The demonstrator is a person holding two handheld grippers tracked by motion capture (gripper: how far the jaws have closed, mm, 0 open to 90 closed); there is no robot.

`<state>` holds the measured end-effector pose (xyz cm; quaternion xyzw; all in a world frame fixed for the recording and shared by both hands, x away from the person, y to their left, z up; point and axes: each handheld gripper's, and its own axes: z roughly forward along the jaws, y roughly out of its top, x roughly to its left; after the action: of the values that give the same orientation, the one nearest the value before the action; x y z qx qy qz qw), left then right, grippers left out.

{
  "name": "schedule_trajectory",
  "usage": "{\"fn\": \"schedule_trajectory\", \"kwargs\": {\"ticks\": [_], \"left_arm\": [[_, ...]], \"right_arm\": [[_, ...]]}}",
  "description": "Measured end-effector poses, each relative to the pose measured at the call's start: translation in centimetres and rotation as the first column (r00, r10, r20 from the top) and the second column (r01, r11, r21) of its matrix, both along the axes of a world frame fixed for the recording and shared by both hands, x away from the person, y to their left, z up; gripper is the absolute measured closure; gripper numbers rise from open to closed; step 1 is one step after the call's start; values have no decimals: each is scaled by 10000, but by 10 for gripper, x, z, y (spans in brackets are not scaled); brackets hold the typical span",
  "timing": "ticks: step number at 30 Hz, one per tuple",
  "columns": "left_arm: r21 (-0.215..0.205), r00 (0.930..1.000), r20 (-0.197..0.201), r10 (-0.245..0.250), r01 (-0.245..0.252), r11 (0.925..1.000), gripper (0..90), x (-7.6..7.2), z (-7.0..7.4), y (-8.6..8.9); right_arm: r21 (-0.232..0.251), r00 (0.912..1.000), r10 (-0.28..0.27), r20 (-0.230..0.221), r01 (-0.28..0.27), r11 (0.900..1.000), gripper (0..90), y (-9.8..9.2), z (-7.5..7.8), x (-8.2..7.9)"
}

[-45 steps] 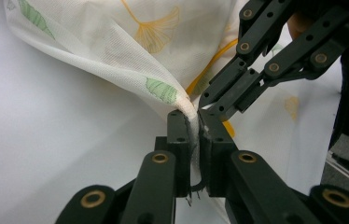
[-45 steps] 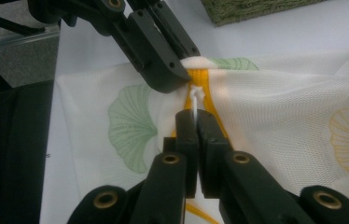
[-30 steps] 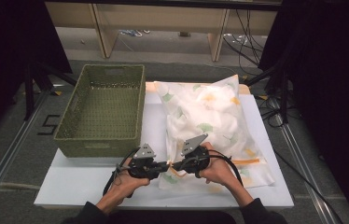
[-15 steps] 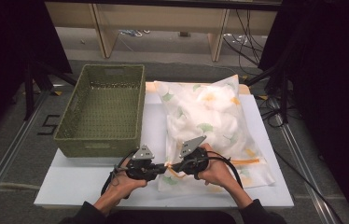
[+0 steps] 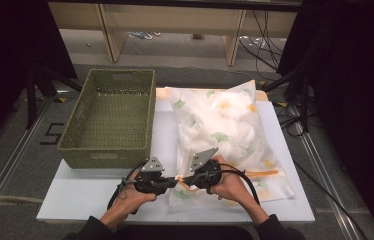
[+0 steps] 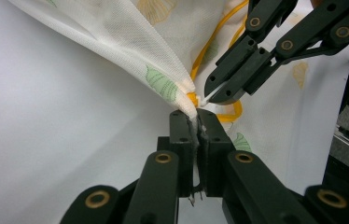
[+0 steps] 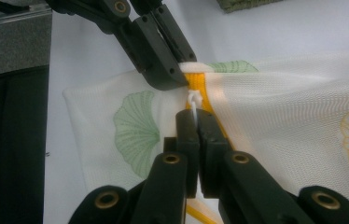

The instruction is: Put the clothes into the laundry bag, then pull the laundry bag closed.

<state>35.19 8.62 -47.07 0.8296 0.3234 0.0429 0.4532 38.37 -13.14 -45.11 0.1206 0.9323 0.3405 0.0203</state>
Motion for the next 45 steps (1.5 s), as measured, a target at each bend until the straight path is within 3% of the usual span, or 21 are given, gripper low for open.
{"fn": "schedule_trajectory", "kwargs": {"ticks": [10, 22, 24, 26, 30, 35, 38, 45], "left_arm": [[-8, 9998, 57, 209, -209, 9998, 852, -3, 1, -1], [120, 9991, 352, 220, -224, 9997, 858, -4, 6, 2], [181, 9989, 398, 252, -259, 9995, 858, -4, 7, 3], [-11, 9991, 336, 239, -238, 9997, 858, -4, 7, 2], [61, 9989, 348, 308, -311, 9995, 858, -5, 6, 2], [129, 9990, 353, 278, -283, 9995, 856, -5, 6, 1], [181, 9989, 432, 205, -213, 9996, 855, -5, 6, 0], [222, 9994, 344, -25, 17, 9998, 853, -5, 7, -2]], "right_arm": [[-44, 9999, 84, 139, -83, 10000, 900, 1, -1, 1], [34, 9992, -399, 91, 398, 9992, 900, -2, 2, -2], [44, 9992, -366, 156, 365, 9993, 900, -2, 2, -2], [72, 9993, -307, 222, 306, 9995, 900, -3, 2, -1], [150, 9993, -385, 26, 385, 9991, 900, -2, 2, -2], [-18, 9994, -170, 299, 170, 9999, 900, 0, 2, -2], [-36, 9991, -429, 17, 429, 9991, 900, 0, 1, -3], [-144, 9995, -317, -91, 316, 9994, 896, 4, -3, -3]]}}
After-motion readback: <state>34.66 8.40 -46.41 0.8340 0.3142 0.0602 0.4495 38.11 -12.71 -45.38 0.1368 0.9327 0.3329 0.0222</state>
